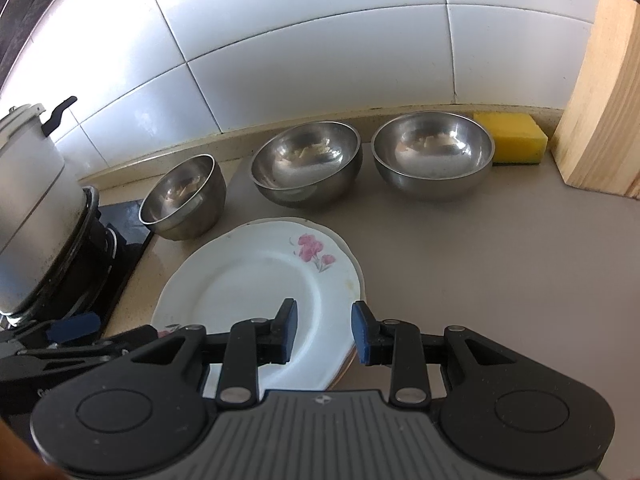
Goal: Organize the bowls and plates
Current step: 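Open both tools and withdraw them from the plate stack, then move both tools to a steel bowl and close them on its rim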
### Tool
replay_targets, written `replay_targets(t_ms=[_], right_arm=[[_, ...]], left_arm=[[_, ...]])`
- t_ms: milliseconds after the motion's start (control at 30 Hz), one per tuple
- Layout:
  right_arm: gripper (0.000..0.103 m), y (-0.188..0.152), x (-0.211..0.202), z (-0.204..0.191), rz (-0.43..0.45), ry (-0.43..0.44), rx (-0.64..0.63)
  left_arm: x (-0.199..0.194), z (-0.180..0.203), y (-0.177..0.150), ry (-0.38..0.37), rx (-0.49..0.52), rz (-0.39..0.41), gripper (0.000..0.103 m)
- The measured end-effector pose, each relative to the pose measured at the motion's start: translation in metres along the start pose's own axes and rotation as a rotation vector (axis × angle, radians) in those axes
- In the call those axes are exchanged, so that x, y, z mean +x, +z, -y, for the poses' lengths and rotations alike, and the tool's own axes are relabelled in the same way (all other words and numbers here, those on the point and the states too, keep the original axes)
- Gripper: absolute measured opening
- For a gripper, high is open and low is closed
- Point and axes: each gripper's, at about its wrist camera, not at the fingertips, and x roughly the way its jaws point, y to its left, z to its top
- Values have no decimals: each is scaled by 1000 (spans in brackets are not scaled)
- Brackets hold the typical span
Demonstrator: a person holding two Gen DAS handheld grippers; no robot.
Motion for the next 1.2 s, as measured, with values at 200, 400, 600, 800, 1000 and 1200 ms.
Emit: replay_targets(t_ms=[200,400,600,800,1000,1200], right_arm=[[16,13,-7,-6,29,-22,-36],[16,34,-5,-12,12,-38,-65],[17,74,5,-33,5,-12,-106],[33,134,29,-78,-40,0,-255],[40,172,66,-114,-103,57,-345],[40,179,120,-123,-178,104,-374]], left_arm=[[1,-21,8,26,7,0,87],[5,-41,21,24,-17,-16,89],[7,-49,47,21,-33,-19,90],[13,-47,76,70,0,-39,95],[27,-50,91,76,-115,-48,98],[56,-48,93,67,-323,-118,98]])
